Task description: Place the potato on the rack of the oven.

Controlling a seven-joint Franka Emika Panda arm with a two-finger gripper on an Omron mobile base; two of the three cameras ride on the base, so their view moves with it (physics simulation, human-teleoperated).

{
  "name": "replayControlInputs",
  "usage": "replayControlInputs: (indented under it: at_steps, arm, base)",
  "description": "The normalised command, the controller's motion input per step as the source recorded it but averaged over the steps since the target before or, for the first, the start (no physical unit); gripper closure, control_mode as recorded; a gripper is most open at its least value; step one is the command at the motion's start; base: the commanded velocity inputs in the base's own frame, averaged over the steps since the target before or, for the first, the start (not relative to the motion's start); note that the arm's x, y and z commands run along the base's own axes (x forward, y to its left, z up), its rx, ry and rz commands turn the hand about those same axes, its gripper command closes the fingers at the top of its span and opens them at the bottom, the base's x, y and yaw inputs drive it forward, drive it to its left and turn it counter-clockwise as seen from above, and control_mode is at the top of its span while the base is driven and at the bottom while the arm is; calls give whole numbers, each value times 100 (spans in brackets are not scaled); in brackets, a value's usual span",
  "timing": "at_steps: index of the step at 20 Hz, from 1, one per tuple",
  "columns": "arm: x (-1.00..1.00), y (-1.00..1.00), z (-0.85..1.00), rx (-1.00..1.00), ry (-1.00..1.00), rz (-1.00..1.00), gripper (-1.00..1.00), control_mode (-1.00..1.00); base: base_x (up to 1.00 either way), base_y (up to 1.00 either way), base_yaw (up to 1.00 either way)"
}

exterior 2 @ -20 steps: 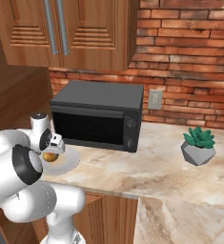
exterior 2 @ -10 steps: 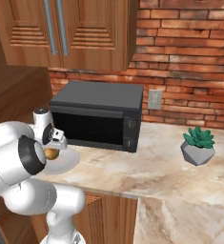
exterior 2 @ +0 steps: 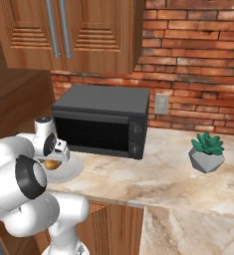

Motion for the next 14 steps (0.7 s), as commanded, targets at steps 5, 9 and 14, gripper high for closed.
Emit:
replayControlInputs:
  at_steps: [5,9,14]
  arm:
    - [0,0,0,0,0,0,-100,-100]
    - [6,0,-2,0,0,0,-100,-100]
    - [0,0,-23,0,1,0,-100,-100]
  base:
    - [0,0,0]
    - [0,0,0]
    - [0,0,0]
